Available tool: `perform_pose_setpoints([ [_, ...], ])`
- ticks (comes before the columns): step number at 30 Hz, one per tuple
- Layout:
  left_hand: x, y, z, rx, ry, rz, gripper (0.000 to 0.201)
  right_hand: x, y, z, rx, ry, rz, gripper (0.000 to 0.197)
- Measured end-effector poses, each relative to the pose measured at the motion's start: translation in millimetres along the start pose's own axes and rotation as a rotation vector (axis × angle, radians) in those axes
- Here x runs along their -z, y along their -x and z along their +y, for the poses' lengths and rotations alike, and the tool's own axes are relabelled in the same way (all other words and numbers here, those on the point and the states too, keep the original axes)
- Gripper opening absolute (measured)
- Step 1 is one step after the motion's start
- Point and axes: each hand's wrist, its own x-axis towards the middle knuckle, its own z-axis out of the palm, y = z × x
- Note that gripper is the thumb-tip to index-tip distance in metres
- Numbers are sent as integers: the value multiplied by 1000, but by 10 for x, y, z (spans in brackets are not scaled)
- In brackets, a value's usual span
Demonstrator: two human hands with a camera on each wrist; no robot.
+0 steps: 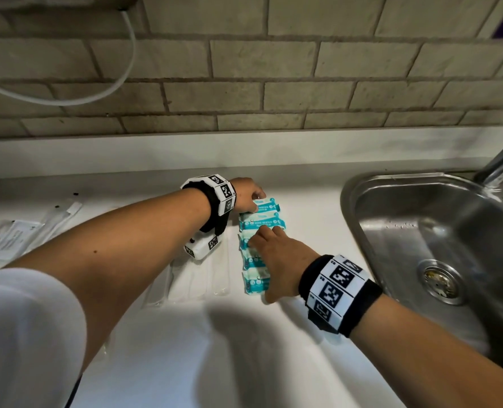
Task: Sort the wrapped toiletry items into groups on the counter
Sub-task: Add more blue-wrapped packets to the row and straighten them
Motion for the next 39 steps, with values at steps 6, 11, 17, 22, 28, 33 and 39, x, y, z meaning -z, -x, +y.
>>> perform_pose_setpoints([
  [6, -8, 37, -18, 14, 48, 38, 45, 15, -9, 62, 23, -58, -29, 91],
  [11, 55, 147, -104, 96, 151, 204, 42, 210, 4, 223, -46, -353, 67, 74],
  [17, -92, 301, -232, 313, 427, 234, 38, 318, -341, 520, -308, -383, 143, 53],
  [22, -206, 306, -168, 364, 581, 198, 44, 249, -531, 595, -400, -330, 33, 42],
  [28, -243, 270, -143, 379, 690, 214, 36, 229, -645, 581, -339, -286, 20, 37],
  [33, -248, 281, -147, 368, 681, 214, 31, 223, -664, 553, -322, -231, 20, 34],
  [39, -230, 367, -142, 344, 502, 244, 35, 232, -572, 529, -354, -361, 47, 36],
])
